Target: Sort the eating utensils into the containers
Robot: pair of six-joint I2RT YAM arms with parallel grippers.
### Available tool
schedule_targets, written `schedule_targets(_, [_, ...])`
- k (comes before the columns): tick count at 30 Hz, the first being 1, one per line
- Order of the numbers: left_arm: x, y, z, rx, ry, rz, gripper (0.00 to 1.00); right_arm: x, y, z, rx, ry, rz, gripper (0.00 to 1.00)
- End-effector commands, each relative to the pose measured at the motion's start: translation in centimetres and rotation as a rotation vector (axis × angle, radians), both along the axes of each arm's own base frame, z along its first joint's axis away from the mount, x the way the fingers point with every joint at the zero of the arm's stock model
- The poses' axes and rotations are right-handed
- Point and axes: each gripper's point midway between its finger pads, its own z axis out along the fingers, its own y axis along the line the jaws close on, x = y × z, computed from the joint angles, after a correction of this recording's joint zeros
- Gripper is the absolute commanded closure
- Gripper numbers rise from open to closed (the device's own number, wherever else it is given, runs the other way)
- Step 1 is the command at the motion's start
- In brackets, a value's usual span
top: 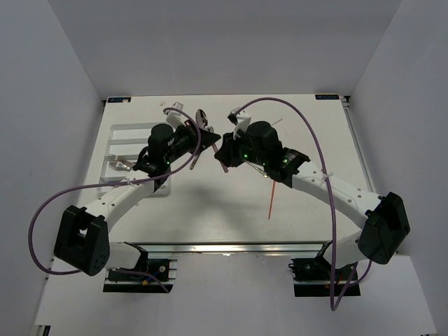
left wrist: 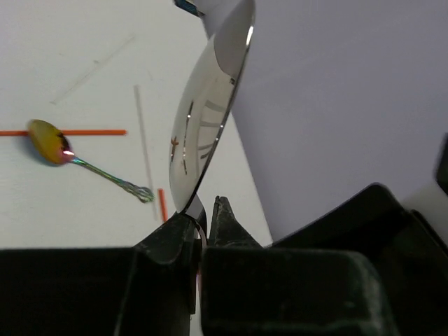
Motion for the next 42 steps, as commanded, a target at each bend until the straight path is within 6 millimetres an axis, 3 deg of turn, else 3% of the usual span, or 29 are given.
schedule_targets(1, [2.5,2.0,0.3,0.039,0.006,0.15,1.0,0.6,0.3,4.3,0.084,-0.075,-0.021,0.48])
schedule_targets(2, [4.2,4.9,-0.8,0.076,0.078,0.299,1.0,2.5,-1.8,3.8,0.063,-0.073,-0.156,0.35])
schedule_targets(4, [5.9,9.2,-2.3,0.049,0.197,0.486,1.0,3.8,-4.9,3.1,0.074,-0.04,-0.274,0.19])
schedule_targets(5, [7.1,13.8,-3.9,0.034,0.276,0.617,1.0,5.2,-7.3,2.7,0.092,0.004,-0.368,0.18])
schedule_targets(7, [8.5,18.0,-4.7,-0.078,0.316,0.742,1.0,5.6,-9.4,2.4,0.1,0.022,-0.43,0.17])
schedule_targets(8, [9.4,21.3,-4.5,-0.119,0.293,0.82,1.0,5.9,-10.4,1.7,0.081,0.027,-0.458,0.17])
schedule_targets(10, [11.3,25.4,-5.1,-0.124,0.284,0.926,1.0,5.7,-11.2,1.2,0.056,0.027,-0.469,0.17])
schedule_targets(11, [12.4,26.5,-4.2,-0.129,0.273,0.953,1.0,5.7,-11.5,0.7,0.034,0.027,-0.471,0.17])
schedule_targets(12, [13.6,27.4,-6.0,-0.117,0.31,0.973,1.0,5.5,-11.8,0.4,0.021,0.03,-0.473,0.17])
schedule_targets(14, [14.6,29.8,-7.4,-0.12,0.356,1.03,1.0,5.5,-12.4,0.1,0.005,0.026,-0.487,0.17])
schedule_targets(15, [15.4,30.5,-7.1,-0.128,0.345,1.043,1.0,5.3,-12.7,-0.2,-0.002,0.026,-0.489,0.17])
schedule_targets(16, [15.9,31.8,-8.9,-0.112,0.377,1.078,1.0,5.3,-12.8,-0.2,0.0,0.022,-0.484,0.17])
schedule_targets(20, [16.2,34.2,-12.7,-0.069,0.484,1.139,1.0,5.6,-13.1,-0.7,-0.005,0.02,-0.482,0.17])
schedule_targets(28, [15.9,34.6,-17.1,-0.089,0.56,1.147,0.96,7.0,-12.4,-2.5,-0.026,0.051,-0.458,0.17])
schedule_targets(30, [15.4,34.5,-17.7,-0.093,0.569,1.155,0.85,7.3,-12.1,-2.9,-0.025,0.061,-0.448,0.17])
schedule_targets(31, [15.4,34.6,-17.8,-0.09,0.566,1.155,0.68,7.3,-11.8,-2.8,-0.02,0.067,-0.436,0.17])
schedule_targets(34, [15.5,34.4,-17.8,-0.094,0.568,1.148,0.43,7.4,-11.5,-3.1,-0.024,0.074,-0.429,0.17])
schedule_targets(39, [14.7,34.5,-16.4,-0.121,0.541,1.164,0.3,7.5,-11.6,-2.9,-0.023,0.067,-0.435,0.17])
schedule_targets(40, [14.6,34.6,-15.2,-0.133,0.516,1.173,0.29,7.5,-11.7,-2.9,-0.025,0.065,-0.435,0.17])
schedule_targets(42, [14.3,34.5,-14.6,-0.134,0.508,1.172,0.26,7.5,-11.7,-2.7,-0.024,0.062,-0.435,0.17])
